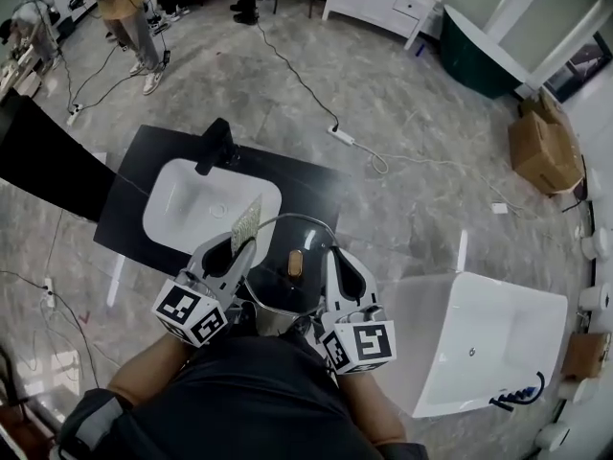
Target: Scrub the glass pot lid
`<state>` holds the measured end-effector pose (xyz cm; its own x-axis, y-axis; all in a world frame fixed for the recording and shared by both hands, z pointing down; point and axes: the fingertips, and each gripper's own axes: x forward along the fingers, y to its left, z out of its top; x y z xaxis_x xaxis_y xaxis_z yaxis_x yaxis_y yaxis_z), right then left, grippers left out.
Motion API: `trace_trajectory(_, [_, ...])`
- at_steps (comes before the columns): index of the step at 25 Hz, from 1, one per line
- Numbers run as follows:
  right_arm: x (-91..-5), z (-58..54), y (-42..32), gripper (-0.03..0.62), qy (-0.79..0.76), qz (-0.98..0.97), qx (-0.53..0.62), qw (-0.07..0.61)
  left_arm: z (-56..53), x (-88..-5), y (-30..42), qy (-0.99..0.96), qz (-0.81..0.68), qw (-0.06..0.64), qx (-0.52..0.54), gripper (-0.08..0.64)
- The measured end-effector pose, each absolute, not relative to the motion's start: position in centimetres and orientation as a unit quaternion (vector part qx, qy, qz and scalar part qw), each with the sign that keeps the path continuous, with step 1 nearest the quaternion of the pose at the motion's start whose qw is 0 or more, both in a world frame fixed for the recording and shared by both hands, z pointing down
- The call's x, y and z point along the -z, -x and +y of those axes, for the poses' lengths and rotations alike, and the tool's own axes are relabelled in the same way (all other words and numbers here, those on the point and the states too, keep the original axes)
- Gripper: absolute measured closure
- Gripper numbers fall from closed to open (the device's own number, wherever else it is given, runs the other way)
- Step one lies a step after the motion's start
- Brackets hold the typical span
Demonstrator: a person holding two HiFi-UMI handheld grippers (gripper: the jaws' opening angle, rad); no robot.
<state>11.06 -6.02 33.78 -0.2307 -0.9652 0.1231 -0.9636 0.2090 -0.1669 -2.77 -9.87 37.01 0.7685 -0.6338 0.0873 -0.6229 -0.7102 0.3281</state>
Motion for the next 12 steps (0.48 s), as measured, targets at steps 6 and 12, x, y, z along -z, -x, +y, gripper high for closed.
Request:
trace_trajectory(6, [-34.7,-5.2,-11.8,0.586,0.618,0.778,0.113,0.003,-8.4,-37.3,1.3,-0.928,-0.332,0.172,0.002,0.488])
trace_trajectory(12, [-35.2,-4.7,-12.1,0.586,0.616,0.780,0.114,0.005,-7.7,-37.6,0.7,-0.929,-0.331,0.168,-0.001,0.488])
